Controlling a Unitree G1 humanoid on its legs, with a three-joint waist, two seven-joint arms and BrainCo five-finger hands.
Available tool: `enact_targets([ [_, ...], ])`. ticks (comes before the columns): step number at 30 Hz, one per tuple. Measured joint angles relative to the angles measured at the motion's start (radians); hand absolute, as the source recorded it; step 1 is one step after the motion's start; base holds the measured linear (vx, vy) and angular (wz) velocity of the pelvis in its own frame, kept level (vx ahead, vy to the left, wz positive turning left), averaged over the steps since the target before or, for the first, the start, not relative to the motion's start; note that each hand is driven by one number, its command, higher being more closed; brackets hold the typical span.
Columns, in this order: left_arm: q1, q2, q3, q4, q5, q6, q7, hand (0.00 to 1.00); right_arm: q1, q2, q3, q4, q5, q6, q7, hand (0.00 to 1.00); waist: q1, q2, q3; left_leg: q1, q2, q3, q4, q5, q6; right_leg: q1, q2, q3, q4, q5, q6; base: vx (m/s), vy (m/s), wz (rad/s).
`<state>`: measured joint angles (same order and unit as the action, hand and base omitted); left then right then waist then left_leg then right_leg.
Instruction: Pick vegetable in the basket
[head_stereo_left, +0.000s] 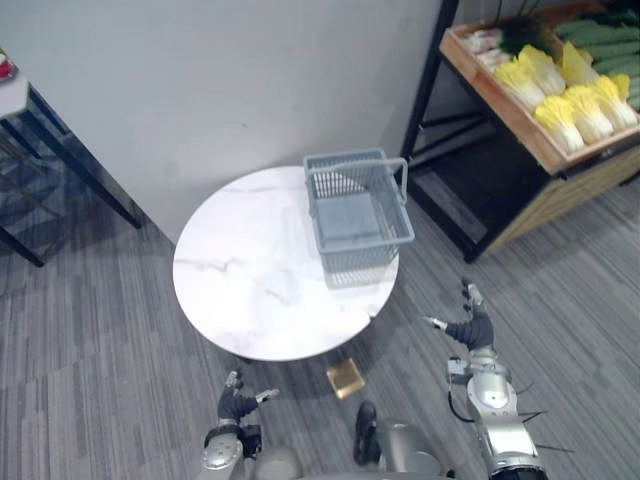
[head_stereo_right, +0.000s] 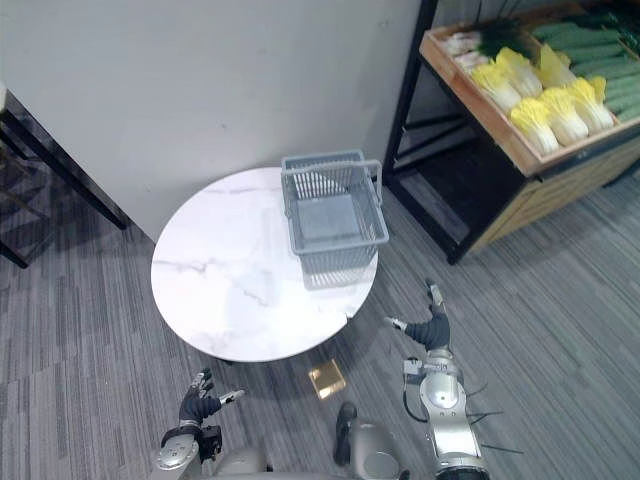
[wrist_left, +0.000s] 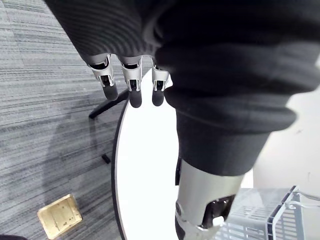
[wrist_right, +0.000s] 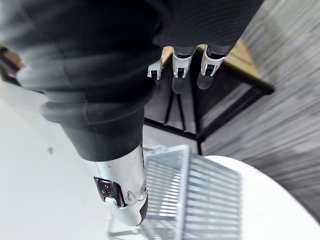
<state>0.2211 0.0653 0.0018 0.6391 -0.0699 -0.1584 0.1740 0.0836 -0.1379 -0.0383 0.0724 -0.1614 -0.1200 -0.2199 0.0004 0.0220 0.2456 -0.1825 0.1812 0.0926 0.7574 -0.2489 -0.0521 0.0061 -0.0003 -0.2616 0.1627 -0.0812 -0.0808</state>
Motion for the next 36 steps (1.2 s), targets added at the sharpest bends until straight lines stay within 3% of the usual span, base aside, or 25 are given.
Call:
enact_targets([
  [1,0.003,0.001,0.002,0.001,0.003,0.002,0.000,0.00,-0.004,-0.011,-0.001,0.000,-0.015,0.000,-0.001,0.00,0.016,0.003,0.000,-0.011,-0.014,-0.005,-0.142,0.004,-0.006,0.014,-0.004,0.017,-0.005,0.001,0.003,0.27,0.065,-0.34],
  [2,0.008,0.002,0.002,0.002,0.003,0.002,0.000,0.00,-0.013,-0.024,0.001,0.000,-0.035,0.000,-0.002,0.00,0.019,0.007,0.000,-0.009,-0.031,-0.013,-0.302,0.046,-0.036,0.025,-0.009,0.027,-0.007,-0.010,0.023,0.31,0.088,-0.30],
  [3,0.012,0.001,0.001,0.003,0.003,0.002,0.000,0.00,-0.018,-0.035,0.001,-0.001,-0.044,0.000,-0.003,0.00,0.015,0.020,-0.003,-0.006,-0.036,-0.015,-0.379,0.108,-0.041,0.033,-0.003,0.029,-0.006,-0.019,0.037,0.24,0.120,-0.19],
  [4,0.014,-0.001,0.000,0.007,0.004,0.002,-0.001,0.00,-0.023,-0.064,0.002,0.001,-0.052,0.002,-0.009,0.00,0.016,0.039,-0.007,0.003,-0.035,-0.025,-0.443,0.197,-0.023,0.050,0.014,0.044,-0.004,-0.035,0.062,0.23,0.132,-0.02],
  [6,0.014,0.015,-0.001,0.024,0.007,-0.002,-0.003,0.00,-0.045,-0.091,0.020,-0.004,-0.089,0.003,-0.019,0.00,0.015,0.016,-0.015,0.042,-0.069,-0.010,-0.498,0.206,-0.011,0.057,-0.025,0.061,-0.007,-0.047,0.085,0.20,0.127,-0.03],
  [10,0.016,0.045,-0.003,0.039,0.026,-0.002,-0.020,0.00,-0.202,-0.196,0.122,-0.004,-0.205,-0.007,-0.027,0.00,0.017,0.017,-0.016,0.061,-0.129,0.007,-0.610,0.247,0.021,0.021,-0.079,0.073,-0.010,-0.052,0.118,0.10,0.106,0.00],
  [18,0.014,0.079,-0.028,0.064,0.026,-0.006,-0.012,0.00,-0.521,-0.301,0.258,0.215,-0.313,-0.007,-0.070,0.00,0.046,0.013,-0.009,0.014,-0.164,-0.014,-0.721,0.309,0.037,-0.046,-0.092,0.048,-0.050,-0.028,0.130,0.04,0.025,0.10],
  [22,0.009,0.078,-0.039,0.064,0.024,-0.009,0.004,0.00,-0.658,-0.334,0.288,0.341,-0.322,0.014,-0.085,0.00,0.071,0.016,0.041,0.000,-0.165,-0.023,-0.731,0.321,0.041,-0.055,-0.091,0.044,-0.059,-0.021,0.127,-0.01,0.001,0.08],
  [26,-0.003,0.077,-0.040,0.069,0.022,-0.024,0.023,0.00,-0.846,-0.406,0.315,0.466,-0.323,0.032,-0.108,0.00,0.079,0.037,0.065,-0.026,-0.165,-0.049,-0.796,0.373,0.043,-0.102,-0.089,0.025,-0.058,-0.013,0.120,-0.03,-0.006,0.16],
  [35,-0.008,0.066,-0.040,0.106,-0.024,-0.045,0.028,0.00,-1.110,-0.490,0.383,0.697,-0.387,0.071,-0.152,0.00,0.103,0.086,0.106,-0.064,-0.167,-0.097,-0.835,0.415,0.042,-0.140,-0.085,-0.012,-0.052,-0.013,0.119,-0.02,-0.007,0.14],
  [36,-0.008,0.063,-0.040,0.108,-0.032,-0.046,0.027,0.00,-1.130,-0.508,0.406,0.731,-0.397,0.074,-0.149,0.00,0.116,0.091,0.110,-0.069,-0.166,-0.103,-0.836,0.417,0.041,-0.145,-0.084,-0.013,-0.049,-0.013,0.119,-0.01,-0.011,0.11],
])
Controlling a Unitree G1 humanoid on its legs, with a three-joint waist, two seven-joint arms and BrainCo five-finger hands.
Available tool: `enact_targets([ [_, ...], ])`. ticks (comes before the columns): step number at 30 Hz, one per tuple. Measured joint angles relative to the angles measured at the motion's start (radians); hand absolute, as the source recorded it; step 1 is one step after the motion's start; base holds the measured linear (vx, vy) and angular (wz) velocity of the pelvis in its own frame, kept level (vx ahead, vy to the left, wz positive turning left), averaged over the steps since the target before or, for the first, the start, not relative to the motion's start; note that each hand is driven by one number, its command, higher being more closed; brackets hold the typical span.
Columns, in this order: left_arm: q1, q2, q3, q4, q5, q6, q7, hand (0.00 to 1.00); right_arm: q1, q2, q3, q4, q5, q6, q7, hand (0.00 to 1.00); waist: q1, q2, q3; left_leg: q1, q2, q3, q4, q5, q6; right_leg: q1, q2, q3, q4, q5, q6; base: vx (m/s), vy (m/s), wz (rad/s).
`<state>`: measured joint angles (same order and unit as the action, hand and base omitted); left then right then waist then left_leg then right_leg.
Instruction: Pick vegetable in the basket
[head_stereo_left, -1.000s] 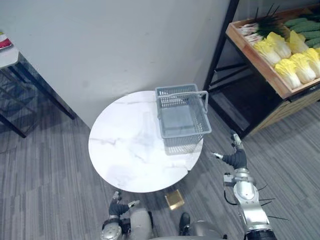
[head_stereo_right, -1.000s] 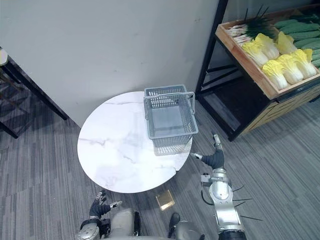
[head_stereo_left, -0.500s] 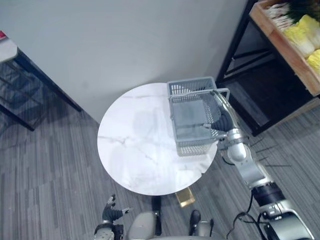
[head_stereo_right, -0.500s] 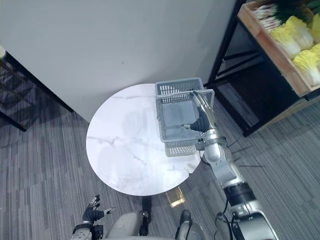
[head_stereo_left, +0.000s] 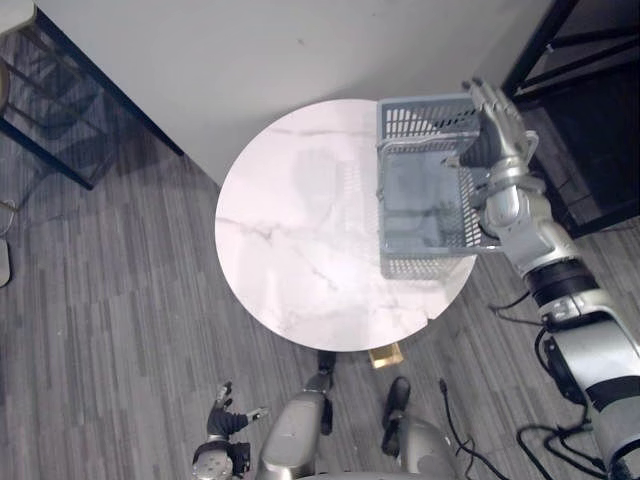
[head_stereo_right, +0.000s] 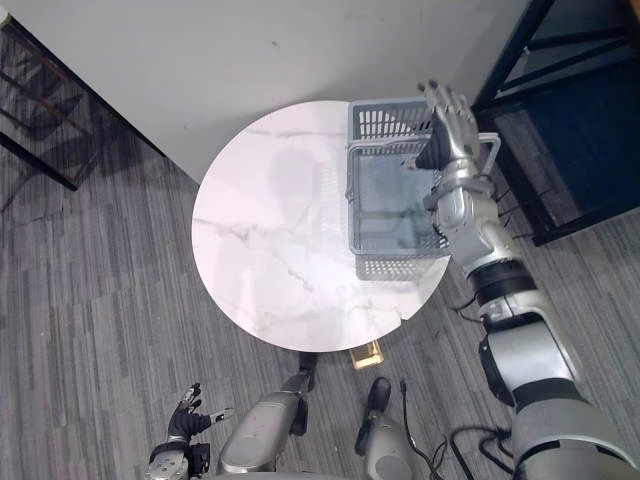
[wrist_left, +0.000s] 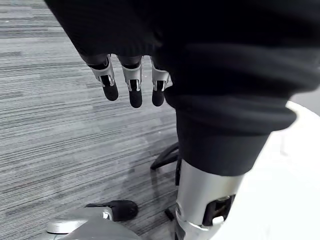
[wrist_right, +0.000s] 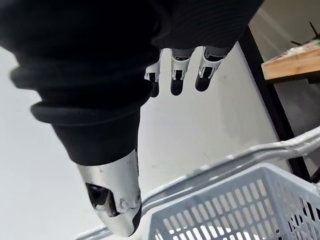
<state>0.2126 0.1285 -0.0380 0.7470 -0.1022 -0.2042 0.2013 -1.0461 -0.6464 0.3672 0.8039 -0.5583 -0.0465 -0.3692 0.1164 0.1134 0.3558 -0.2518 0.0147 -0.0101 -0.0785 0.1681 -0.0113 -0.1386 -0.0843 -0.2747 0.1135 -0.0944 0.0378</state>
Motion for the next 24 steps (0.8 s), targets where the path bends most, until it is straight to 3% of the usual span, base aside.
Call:
enact_targets([
  [2,-0.001,-0.003,0.000,0.000,-0.006,-0.001,0.000,0.00,-0.020,-0.024,0.030,0.048,-0.004,0.004,0.002,0.00,0.008,0.007,0.004,-0.008,0.000,-0.013,-0.010,0.013,-0.002,-0.010,0.002,-0.006,0.004,-0.002,-0.002,-0.02,-0.021,0.18],
  [3,-0.002,-0.004,0.000,0.000,-0.007,-0.003,0.000,0.00,-0.034,-0.039,0.046,0.089,-0.005,0.006,0.007,1.00,0.008,0.014,0.008,-0.018,0.001,-0.031,-0.014,0.020,-0.003,-0.014,0.003,-0.020,0.005,-0.003,-0.004,-0.02,-0.035,0.32],
  [6,-0.009,-0.005,-0.005,0.005,-0.014,-0.003,-0.003,0.00,-0.055,-0.051,0.066,0.180,-0.007,0.012,0.059,1.00,0.013,0.020,0.016,-0.029,0.002,-0.060,-0.014,0.030,-0.010,-0.017,0.009,-0.029,0.010,-0.009,-0.012,-0.02,-0.028,0.26],
  [16,-0.039,-0.005,-0.049,0.000,-0.014,-0.002,-0.006,0.00,-0.044,-0.078,0.026,0.174,0.019,0.013,0.070,1.00,0.010,0.039,0.026,-0.030,0.006,-0.086,-0.015,0.040,-0.021,-0.030,0.010,-0.028,0.051,-0.031,-0.018,-0.02,-0.021,0.06],
  [22,-0.041,-0.007,-0.048,-0.002,-0.012,0.005,-0.006,0.00,0.141,-0.078,-0.129,-0.056,0.083,0.031,0.067,1.00,-0.002,0.038,0.026,-0.013,0.009,-0.068,-0.015,0.040,-0.021,-0.027,0.010,-0.005,0.061,-0.033,-0.019,0.02,-0.025,-0.09],
  [24,-0.039,-0.011,-0.041,-0.006,-0.011,0.014,-0.006,0.00,0.279,-0.063,-0.201,-0.205,0.134,0.031,0.066,1.00,-0.033,0.034,0.026,0.024,0.004,-0.069,-0.016,0.040,-0.022,0.011,0.006,0.002,0.057,-0.031,-0.016,0.02,-0.017,-0.03],
])
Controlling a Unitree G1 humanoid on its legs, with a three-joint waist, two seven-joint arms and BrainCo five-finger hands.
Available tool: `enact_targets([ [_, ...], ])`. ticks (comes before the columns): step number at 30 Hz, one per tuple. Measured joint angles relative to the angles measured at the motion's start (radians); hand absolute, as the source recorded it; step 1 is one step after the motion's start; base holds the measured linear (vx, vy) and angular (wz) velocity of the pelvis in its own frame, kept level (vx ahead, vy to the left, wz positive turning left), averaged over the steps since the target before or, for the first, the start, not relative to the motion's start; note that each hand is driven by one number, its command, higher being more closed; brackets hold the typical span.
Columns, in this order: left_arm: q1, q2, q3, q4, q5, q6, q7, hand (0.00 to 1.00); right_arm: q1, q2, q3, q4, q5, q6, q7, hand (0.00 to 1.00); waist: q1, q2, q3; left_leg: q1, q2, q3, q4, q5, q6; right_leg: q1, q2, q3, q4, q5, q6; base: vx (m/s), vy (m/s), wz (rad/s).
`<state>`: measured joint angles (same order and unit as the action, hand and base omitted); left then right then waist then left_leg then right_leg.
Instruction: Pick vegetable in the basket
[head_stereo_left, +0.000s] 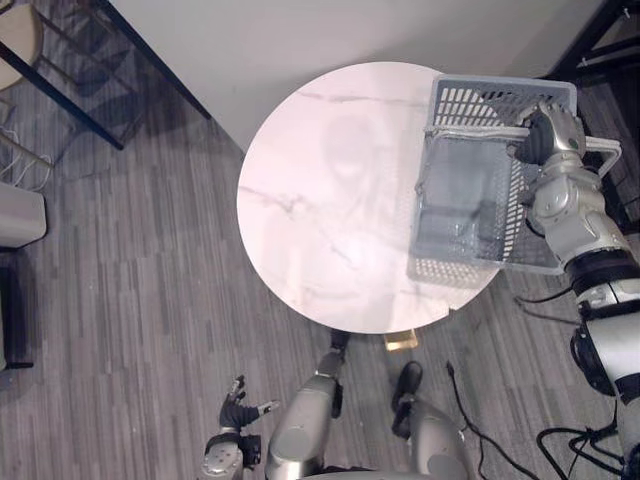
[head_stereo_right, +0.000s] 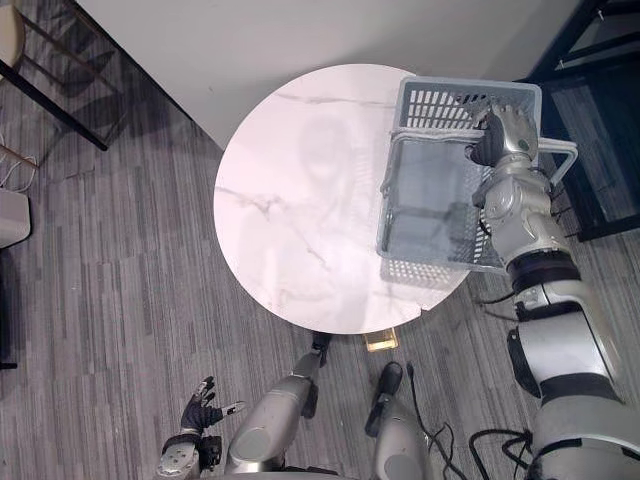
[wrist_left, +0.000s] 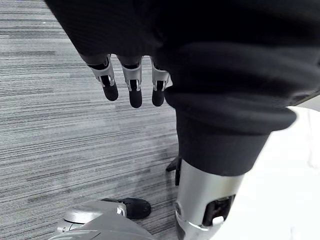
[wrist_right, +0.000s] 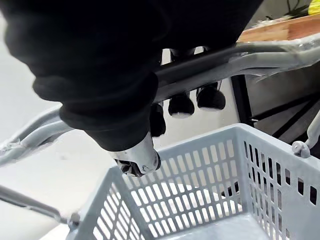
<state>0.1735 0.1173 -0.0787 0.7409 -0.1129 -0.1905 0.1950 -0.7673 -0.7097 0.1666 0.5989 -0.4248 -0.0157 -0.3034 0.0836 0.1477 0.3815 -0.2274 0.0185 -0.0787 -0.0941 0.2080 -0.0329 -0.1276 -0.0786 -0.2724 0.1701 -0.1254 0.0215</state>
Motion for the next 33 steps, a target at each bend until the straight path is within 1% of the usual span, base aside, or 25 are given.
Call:
enact_targets([
  [1,0.000,-0.001,0.002,-0.001,0.000,0.001,0.000,0.00,0.021,0.005,-0.010,-0.023,0.007,-0.001,0.000,1.00,-0.005,-0.001,-0.001,0.005,-0.001,0.000,0.000,0.000,0.000,0.004,-0.001,0.001,0.000,0.001,0.001,0.00,0.000,0.00],
  [2,0.001,-0.002,0.005,-0.007,0.003,0.009,-0.001,0.00,0.094,0.033,-0.053,-0.108,0.031,-0.004,-0.001,1.00,-0.021,-0.007,-0.002,0.020,-0.001,0.004,0.000,-0.001,-0.001,0.017,-0.003,0.008,-0.001,0.001,0.002,-0.01,-0.004,-0.17],
  [4,0.002,-0.002,0.010,-0.018,0.008,0.012,-0.003,0.00,0.204,0.084,-0.118,-0.212,0.064,-0.015,-0.003,1.00,-0.034,-0.026,-0.008,0.034,-0.002,0.018,0.000,-0.001,-0.001,0.022,-0.003,0.033,-0.005,0.004,0.006,-0.03,-0.005,-0.33],
  [5,0.002,-0.002,0.016,-0.029,0.009,0.019,-0.019,0.00,0.288,0.125,-0.162,-0.268,0.108,-0.020,-0.002,1.00,-0.052,-0.041,-0.015,0.040,0.000,0.031,0.000,-0.001,-0.001,0.029,-0.005,0.047,-0.018,0.010,0.015,-0.04,0.007,-0.31],
  [8,0.004,-0.002,0.032,-0.037,0.011,0.026,-0.024,0.00,0.416,0.188,-0.223,-0.319,0.168,-0.023,0.004,1.00,-0.070,-0.067,-0.033,0.063,0.001,0.054,0.000,-0.002,-0.002,0.041,-0.009,0.071,-0.020,0.013,0.021,-0.05,0.019,-0.30],
  [9,0.005,-0.001,0.069,-0.044,0.011,0.034,-0.036,0.00,0.558,0.242,-0.285,-0.362,0.233,-0.023,0.021,1.00,-0.072,-0.092,-0.064,0.091,0.005,0.072,0.000,-0.016,-0.011,0.057,-0.009,0.106,-0.029,0.019,0.030,-0.05,0.017,-0.50],
  [11,0.009,-0.001,0.088,-0.047,0.011,0.034,-0.042,0.00,0.630,0.271,-0.318,-0.379,0.279,-0.023,0.031,1.00,-0.072,-0.101,-0.086,0.104,0.011,0.089,0.000,-0.034,-0.004,0.060,-0.004,0.130,-0.034,0.024,0.034,-0.06,0.028,-0.50],
  [12,0.012,0.004,0.095,-0.049,0.011,0.036,-0.043,0.00,0.695,0.302,-0.347,-0.397,0.314,-0.024,0.044,1.00,-0.078,-0.110,-0.105,0.113,0.012,0.105,-0.001,-0.039,0.000,0.058,-0.004,0.147,-0.040,0.027,0.039,-0.10,0.052,-0.46],
  [13,0.022,0.006,0.108,-0.065,0.011,0.042,-0.044,0.00,0.747,0.337,-0.370,-0.409,0.345,-0.024,0.053,1.00,-0.095,-0.119,-0.114,0.126,0.012,0.114,-0.001,-0.046,0.004,0.062,-0.004,0.163,-0.045,0.030,0.045,-0.09,0.046,-0.39],
  [14,0.030,0.006,0.115,-0.072,0.011,0.043,-0.046,0.00,0.774,0.356,-0.380,-0.417,0.361,-0.024,0.062,1.00,-0.106,-0.122,-0.123,0.128,0.011,0.119,-0.001,-0.048,0.004,0.066,-0.004,0.167,-0.051,0.032,0.051,-0.08,0.045,-0.35],
  [15,0.039,0.006,0.129,-0.085,0.011,0.052,-0.054,0.00,0.841,0.396,-0.398,-0.431,0.388,-0.024,0.071,1.00,-0.126,-0.127,-0.138,0.138,0.012,0.134,-0.002,-0.055,0.003,0.073,-0.004,0.177,-0.062,0.037,0.057,-0.05,0.033,-0.29],
  [16,0.042,0.007,0.130,-0.089,0.011,0.053,-0.060,0.00,0.867,0.415,-0.406,-0.434,0.401,-0.024,0.075,1.00,-0.129,-0.128,-0.145,0.142,0.012,0.142,-0.002,-0.060,0.000,0.074,-0.003,0.188,-0.064,0.037,0.056,-0.07,0.051,-0.40],
  [20,0.048,0.006,0.130,-0.128,0.011,0.057,-0.064,0.00,0.983,0.520,-0.425,-0.436,0.455,-0.022,0.111,1.00,-0.133,-0.125,-0.157,0.167,0.015,0.189,-0.002,-0.062,0.003,0.078,0.002,0.229,-0.067,0.054,0.070,-0.06,0.026,-0.30],
  [21,0.049,0.006,0.130,-0.134,0.010,0.057,-0.064,0.00,0.989,0.533,-0.422,-0.436,0.455,-0.022,0.114,1.00,-0.131,-0.125,-0.157,0.168,0.017,0.198,-0.002,-0.062,0.003,0.073,0.003,0.240,-0.065,0.056,0.071,-0.07,0.026,-0.49],
  [23,0.068,0.006,0.130,-0.183,0.009,0.058,-0.063,0.00,0.992,0.575,-0.422,-0.436,0.460,-0.022,0.115,1.00,-0.117,-0.134,-0.153,0.167,0.023,0.253,0.000,-0.064,0.006,0.032,0.005,0.279,-0.026,0.067,0.069,-0.06,0.006,-0.53],
  [24,0.073,0.006,0.130,-0.206,0.009,0.058,-0.063,0.00,0.995,0.590,-0.422,-0.441,0.477,-0.022,0.113,1.00,-0.123,-0.136,-0.152,0.143,0.024,0.269,0.028,-0.072,0.019,0.011,-0.006,0.278,0.002,0.060,0.057,-0.06,0.007,-0.24],
  [25,0.073,0.006,0.131,-0.225,0.009,0.060,-0.063,0.00,0.999,0.597,-0.423,-0.450,0.498,-0.022,0.111,1.00,-0.125,-0.143,-0.148,0.114,0.024,0.278,0.077,-0.078,0.039,-0.002,-0.011,0.280,0.010,0.066,0.065,-0.07,-0.004,-0.18],
  [26,0.075,0.002,0.134,-0.254,0.009,0.062,-0.063,0.00,0.999,0.603,-0.426,-0.460,0.514,-0.022,0.110,1.00,-0.118,-0.133,-0.145,0.076,0.055,0.288,0.136,-0.104,0.063,-0.031,-0.007,0.268,0.100,0.043,0.052,-0.07,-0.012,-0.19],
  [27,0.076,0.002,0.140,-0.269,0.010,0.062,-0.063,0.00,0.999,0.612,-0.425,-0.471,0.515,-0.021,0.110,1.00,-0.113,-0.136,-0.140,0.063,0.062,0.292,0.159,-0.120,0.071,-0.067,-0.016,0.253,0.236,0.001,0.026,-0.09,-0.051,-0.13],
  [28,0.076,0.005,0.146,-0.280,0.010,0.062,-0.063,0.00,1.021,0.627,-0.425,-0.496,0.515,-0.021,0.110,1.00,-0.112,-0.145,-0.140,0.046,0.064,0.287,0.211,-0.144,0.074,-0.089,-0.047,0.241,0.454,-0.076,0.018,-0.10,-0.079,0.00],
  [29,0.078,0.002,0.152,-0.282,0.010,0.064,-0.062,0.00,1.037,0.628,-0.426,-0.498,0.515,-0.021,0.110,1.00,-0.102,-0.155,-0.144,0.039,0.066,0.286,0.239,-0.155,0.069,-0.072,-0.077,0.250,0.586,-0.122,0.031,-0.13,-0.126,0.04],
  [30,0.081,0.000,0.154,-0.286,0.010,0.064,-0.062,0.00,1.043,0.627,-0.430,-0.498,0.516,-0.022,0.110,1.00,-0.095,-0.160,-0.147,0.026,0.068,0.283,0.255,-0.156,0.067,-0.047,-0.097,0.253,0.637,-0.135,0.040,-0.10,-0.139,0.02],
  [31,0.089,-0.010,0.160,-0.294,0.010,0.064,-0.062,0.00,1.042,0.628,-0.436,-0.498,0.517,-0.024,0.108,1.00,-0.093,-0.168,-0.151,0.006,0.069,0.281,0.272,-0.154,0.067,-0.016,-0.108,0.252,0.643,-0.138,0.046,-0.18,-0.233,0.07],
  [32,0.093,-0.014,0.163,-0.304,0.010,0.064,-0.060,0.00,1.039,0.626,-0.444,-0.497,0.524,-0.026,0.097,1.00,-0.085,-0.179,-0.157,-0.036,0.073,0.279,0.305,-0.143,0.051,0.040,-0.109,0.252,0.553,-0.150,0.064,-0.13,-0.172,0.06],
  [33,0.090,-0.017,0.169,-0.305,0.009,0.064,-0.059,0.00,1.036,0.623,-0.450,-0.497,0.533,-0.025,0.088,1.00,-0.076,-0.175,-0.158,-0.059,0.080,0.281,0.320,-0.122,0.032,0.059,-0.096,0.247,0.492,-0.185,0.084,-0.20,-0.217,-0.05],
])
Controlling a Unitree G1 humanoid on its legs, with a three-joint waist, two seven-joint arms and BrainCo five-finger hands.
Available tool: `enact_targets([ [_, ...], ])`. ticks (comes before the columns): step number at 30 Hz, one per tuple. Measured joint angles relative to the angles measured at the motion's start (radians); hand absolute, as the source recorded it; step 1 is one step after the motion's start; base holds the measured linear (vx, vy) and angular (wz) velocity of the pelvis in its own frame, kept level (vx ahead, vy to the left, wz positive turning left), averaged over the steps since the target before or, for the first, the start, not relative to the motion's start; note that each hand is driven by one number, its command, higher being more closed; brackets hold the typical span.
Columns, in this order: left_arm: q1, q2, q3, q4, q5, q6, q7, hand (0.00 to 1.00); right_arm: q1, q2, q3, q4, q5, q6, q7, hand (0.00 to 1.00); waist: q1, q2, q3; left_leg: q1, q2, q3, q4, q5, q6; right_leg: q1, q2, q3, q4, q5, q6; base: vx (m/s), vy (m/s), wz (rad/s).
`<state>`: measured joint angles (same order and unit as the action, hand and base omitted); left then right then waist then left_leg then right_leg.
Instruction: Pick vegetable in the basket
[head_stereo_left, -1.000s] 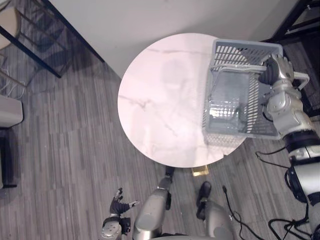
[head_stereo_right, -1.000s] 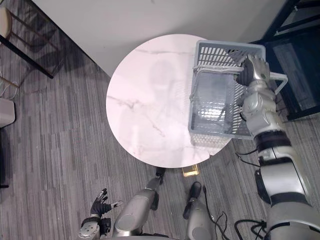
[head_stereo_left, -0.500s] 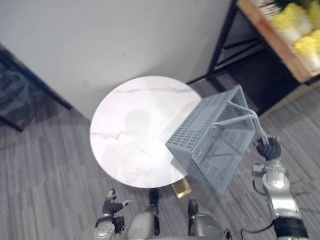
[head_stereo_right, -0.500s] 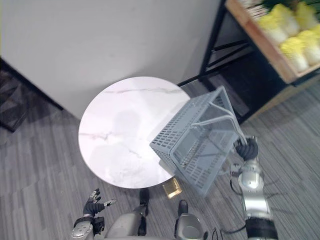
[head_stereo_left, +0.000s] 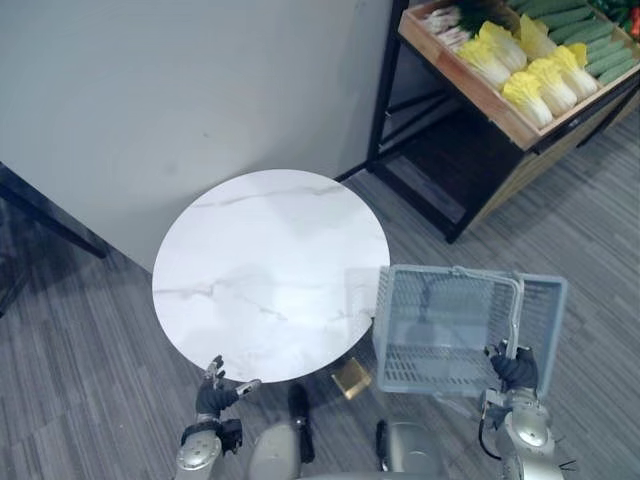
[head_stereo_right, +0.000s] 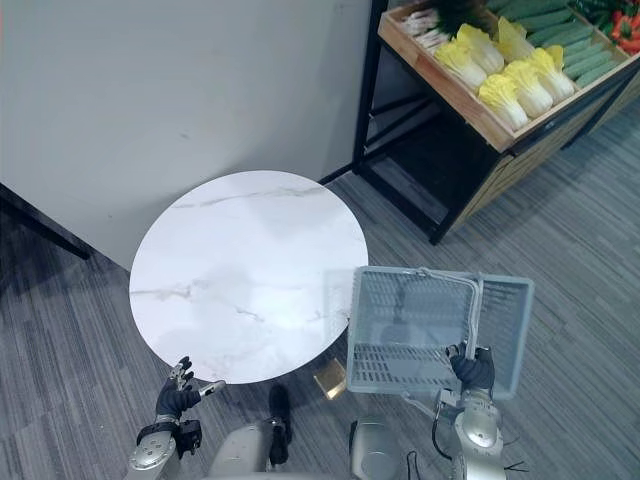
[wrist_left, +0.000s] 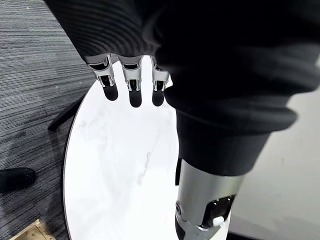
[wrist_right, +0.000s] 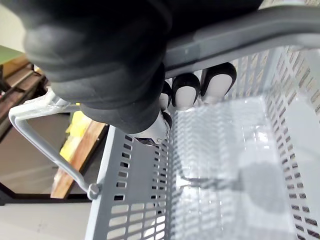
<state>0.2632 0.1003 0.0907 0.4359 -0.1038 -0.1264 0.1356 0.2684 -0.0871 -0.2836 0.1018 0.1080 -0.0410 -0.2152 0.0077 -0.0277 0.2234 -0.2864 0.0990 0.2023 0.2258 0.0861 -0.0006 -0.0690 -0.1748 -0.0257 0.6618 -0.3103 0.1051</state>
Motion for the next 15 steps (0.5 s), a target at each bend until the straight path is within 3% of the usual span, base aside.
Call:
enact_targets([
  [1,0.002,-0.021,-0.002,-0.007,-0.001,0.001,-0.001,0.00,0.002,0.000,-0.016,0.000,0.008,0.000,-0.003,1.00,0.012,0.017,-0.003,-0.026,0.018,0.003,-0.002,0.026,-0.013,0.007,0.021,-0.022,-0.075,-0.030,0.015,-0.19,-0.172,-0.16],
  [3,0.023,-0.060,-0.021,-0.020,-0.012,0.002,0.000,0.00,-0.009,-0.002,-0.027,0.018,0.021,0.000,-0.014,1.00,0.017,0.048,-0.007,-0.049,0.073,-0.004,-0.070,0.097,-0.033,0.020,0.072,-0.083,-0.183,-0.088,-0.025,-0.28,-0.260,-0.10],
  [4,0.029,-0.066,-0.033,-0.022,-0.017,0.005,0.001,0.00,-0.010,-0.003,-0.033,0.033,0.021,-0.001,-0.024,1.00,0.009,0.059,-0.006,-0.041,0.085,-0.010,-0.099,0.094,-0.023,0.011,0.086,-0.095,-0.168,-0.082,-0.034,-0.29,-0.227,0.22],
  [5,0.039,-0.067,-0.060,-0.022,-0.022,0.007,0.001,0.00,-0.009,0.001,-0.039,0.061,0.022,-0.001,-0.040,1.00,0.006,0.060,-0.004,-0.020,0.099,0.010,-0.139,0.033,-0.060,0.006,0.091,-0.108,-0.157,-0.071,-0.052,-0.26,-0.173,0.26],
  [6,0.037,-0.068,-0.073,-0.024,-0.021,0.008,0.001,0.00,-0.002,0.004,-0.041,0.075,0.031,0.000,-0.047,1.00,0.008,0.036,0.005,-0.016,0.103,0.033,-0.122,-0.009,-0.079,0.000,0.085,-0.107,-0.163,-0.062,-0.067,-0.24,-0.157,0.05],
  [9,0.064,-0.083,-0.077,-0.040,-0.020,0.010,-0.002,0.00,0.006,0.003,-0.040,0.080,0.041,0.008,-0.054,1.00,0.003,0.049,-0.001,0.004,0.111,0.046,0.098,-0.022,-0.067,-0.013,0.089,-0.088,-0.188,-0.032,-0.104,-0.16,-0.141,-0.31],
  [11,0.070,-0.092,-0.054,-0.062,-0.021,0.010,-0.003,0.00,0.011,0.021,-0.036,0.079,0.049,0.008,-0.055,1.00,0.004,0.060,-0.002,0.066,0.114,0.017,0.175,-0.181,-0.071,-0.044,0.122,-0.037,-0.188,-0.005,-0.110,-0.12,-0.062,-0.65],
  [13,0.071,-0.094,-0.041,-0.074,-0.022,0.010,-0.003,0.00,0.010,0.036,-0.032,0.070,0.048,0.008,-0.056,1.00,0.006,0.060,-0.002,0.110,0.110,-0.011,0.209,-0.261,-0.071,-0.059,0.146,0.006,-0.189,0.008,-0.111,-0.05,0.032,-0.76],
  [15,0.060,-0.097,-0.042,-0.089,-0.022,0.010,-0.003,0.00,0.019,0.042,-0.032,0.030,0.049,0.008,-0.065,1.00,-0.011,0.068,-0.008,0.150,0.104,-0.005,0.151,-0.303,-0.079,-0.086,0.159,0.032,-0.177,0.013,-0.099,-0.07,0.077,-0.57],
])
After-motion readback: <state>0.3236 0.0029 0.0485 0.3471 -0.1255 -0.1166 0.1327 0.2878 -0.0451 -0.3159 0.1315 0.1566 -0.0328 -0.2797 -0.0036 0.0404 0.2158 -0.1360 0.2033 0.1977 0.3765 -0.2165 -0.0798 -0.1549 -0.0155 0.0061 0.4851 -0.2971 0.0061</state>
